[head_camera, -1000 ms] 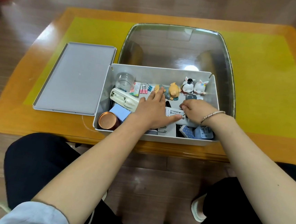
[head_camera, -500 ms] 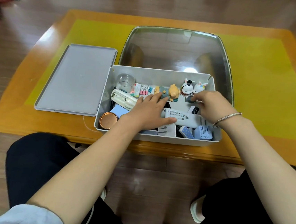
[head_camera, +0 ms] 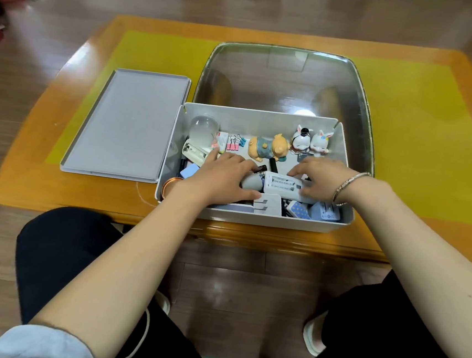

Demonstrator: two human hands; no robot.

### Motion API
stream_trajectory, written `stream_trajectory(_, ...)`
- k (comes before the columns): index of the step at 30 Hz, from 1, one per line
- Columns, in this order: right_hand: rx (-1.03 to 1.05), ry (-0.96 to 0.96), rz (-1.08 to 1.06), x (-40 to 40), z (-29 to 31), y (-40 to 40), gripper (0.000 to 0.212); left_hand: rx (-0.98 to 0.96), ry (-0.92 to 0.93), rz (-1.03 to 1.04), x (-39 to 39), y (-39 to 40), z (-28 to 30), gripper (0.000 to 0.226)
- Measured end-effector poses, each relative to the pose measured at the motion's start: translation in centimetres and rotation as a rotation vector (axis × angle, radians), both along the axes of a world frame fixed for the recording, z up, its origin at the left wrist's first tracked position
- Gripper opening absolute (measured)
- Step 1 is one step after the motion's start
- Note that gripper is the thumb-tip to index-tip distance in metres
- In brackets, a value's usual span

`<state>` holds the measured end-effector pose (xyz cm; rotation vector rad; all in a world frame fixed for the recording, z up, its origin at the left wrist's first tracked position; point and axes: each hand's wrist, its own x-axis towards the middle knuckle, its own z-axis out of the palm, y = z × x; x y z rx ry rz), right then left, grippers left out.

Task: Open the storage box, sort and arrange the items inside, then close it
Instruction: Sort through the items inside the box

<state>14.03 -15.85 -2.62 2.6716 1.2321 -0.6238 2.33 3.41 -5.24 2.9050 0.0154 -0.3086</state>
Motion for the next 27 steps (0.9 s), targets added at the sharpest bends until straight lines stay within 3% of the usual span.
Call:
stream_trajectory(4,0.06,0.118,-0.014,0.1,0.2,0.7,0.043,-0.007,-0.068,0.043,-1.0,1.6,0.2,0.066)
stream_trajectory(9,0.193,0.236,-0.054,0.4,0.2,0.9,0.022,-0.087,-0.209,0.177,-3.0,4.6,0.8,0.069)
stream_trajectory(14,0.538,0.176,-0.168,0.2,0.8,2.4,0.018,-0.096,-0.454,0.424,-4.9,6.0,0.9,0.062)
stream_trajectory(18,0.614,0.147,-0.171,-0.9,0.9,5.6,0.021,-0.251,-0.398,0.549,-6.4,6.6,0.3,0.059)
stream_trajectory(24,0.618,0.263,-0.133,-2.2,0.3,9.8,0.023,-0.245,-0.363,0.541,-7.4,7.6,-0.3,0.052)
stream_trajectory(27,0.664,0.32,-0.147,-2.5,0.4,10.6,0.034,-0.251,-0.356,0.497,-7.8,7.9,-0.5,0.054)
